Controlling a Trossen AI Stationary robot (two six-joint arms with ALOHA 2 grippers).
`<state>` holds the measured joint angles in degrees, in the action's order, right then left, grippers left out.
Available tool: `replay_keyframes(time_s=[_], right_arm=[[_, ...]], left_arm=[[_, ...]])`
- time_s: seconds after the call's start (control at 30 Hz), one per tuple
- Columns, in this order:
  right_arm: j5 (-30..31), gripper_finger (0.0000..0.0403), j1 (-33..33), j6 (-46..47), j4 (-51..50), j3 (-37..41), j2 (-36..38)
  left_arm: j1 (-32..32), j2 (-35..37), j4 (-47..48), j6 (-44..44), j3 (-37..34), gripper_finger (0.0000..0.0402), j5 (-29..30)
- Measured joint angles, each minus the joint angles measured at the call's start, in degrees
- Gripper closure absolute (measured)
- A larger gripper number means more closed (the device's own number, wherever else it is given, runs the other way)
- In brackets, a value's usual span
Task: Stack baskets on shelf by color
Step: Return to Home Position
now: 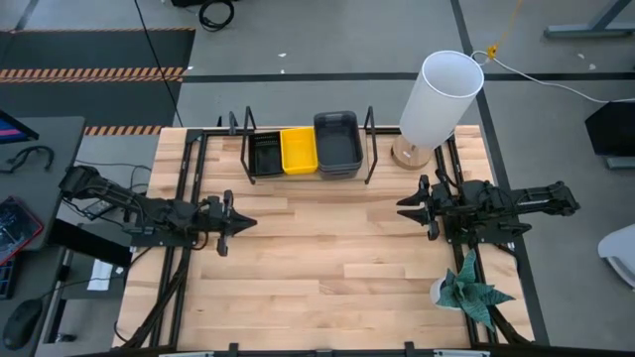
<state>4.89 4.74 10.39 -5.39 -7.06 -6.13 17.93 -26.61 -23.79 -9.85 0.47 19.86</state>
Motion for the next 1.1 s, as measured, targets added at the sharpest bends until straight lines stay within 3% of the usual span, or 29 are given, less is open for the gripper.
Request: replay_keyframes(time_s=[0.4,1.1], right_arm=[[-0.02,0.0273,-0.01,0.0,-0.02,-0.01,0.0],[-0.03,0.0273,0.01,0.0,-0.02,-0.01,0.0]], left_arm=[[0.0,0.0,0.02,0.02,-0.02,0.0368,0.02],[0.0,0.0,0.03,0.07,-0.04,0.0366,0.02]])
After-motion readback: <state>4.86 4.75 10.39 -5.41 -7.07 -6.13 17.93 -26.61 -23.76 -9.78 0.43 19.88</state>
